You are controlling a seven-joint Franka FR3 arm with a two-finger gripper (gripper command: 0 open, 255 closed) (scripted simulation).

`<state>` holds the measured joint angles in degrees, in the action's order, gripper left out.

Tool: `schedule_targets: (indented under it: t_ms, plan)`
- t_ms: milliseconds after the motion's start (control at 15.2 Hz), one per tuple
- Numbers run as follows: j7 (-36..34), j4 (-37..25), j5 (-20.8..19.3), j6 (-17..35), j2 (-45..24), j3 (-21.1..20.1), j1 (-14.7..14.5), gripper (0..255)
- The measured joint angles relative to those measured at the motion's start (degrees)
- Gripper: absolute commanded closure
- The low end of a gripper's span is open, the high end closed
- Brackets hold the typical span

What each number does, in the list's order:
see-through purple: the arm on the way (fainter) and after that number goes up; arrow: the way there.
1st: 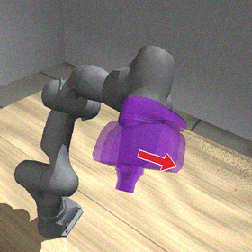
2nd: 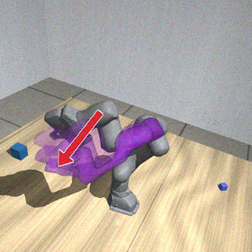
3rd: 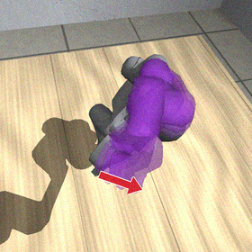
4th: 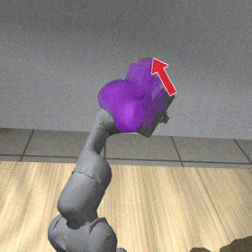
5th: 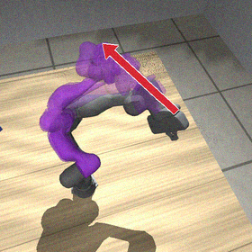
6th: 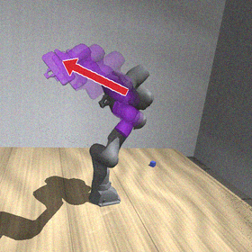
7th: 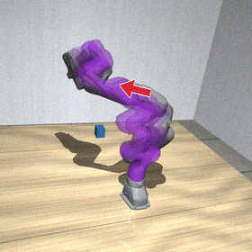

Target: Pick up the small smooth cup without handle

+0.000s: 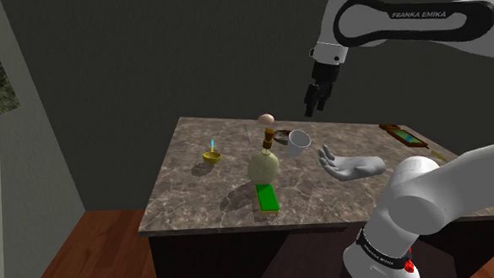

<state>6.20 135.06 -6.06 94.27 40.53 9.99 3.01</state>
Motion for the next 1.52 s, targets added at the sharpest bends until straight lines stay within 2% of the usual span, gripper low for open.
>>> schedule_targets:
  t_ms: [396, 858, 1122, 1518]
  plan:
    - [6.21, 1.19, -2.99, 7.65, -6.32, 6.6, 1.8, 0]
    - [13.27, -1.12, -3.45, 16.48, -17.39, 13.79, 2.55, 0]
    - [18.5, -4.1, -1.76, 21.24, -25.35, 18.14, 2.73, 0]
    - [28.15, -10.94, 5.02, 26.95, -39.53, 23.37, 3.61, 0]
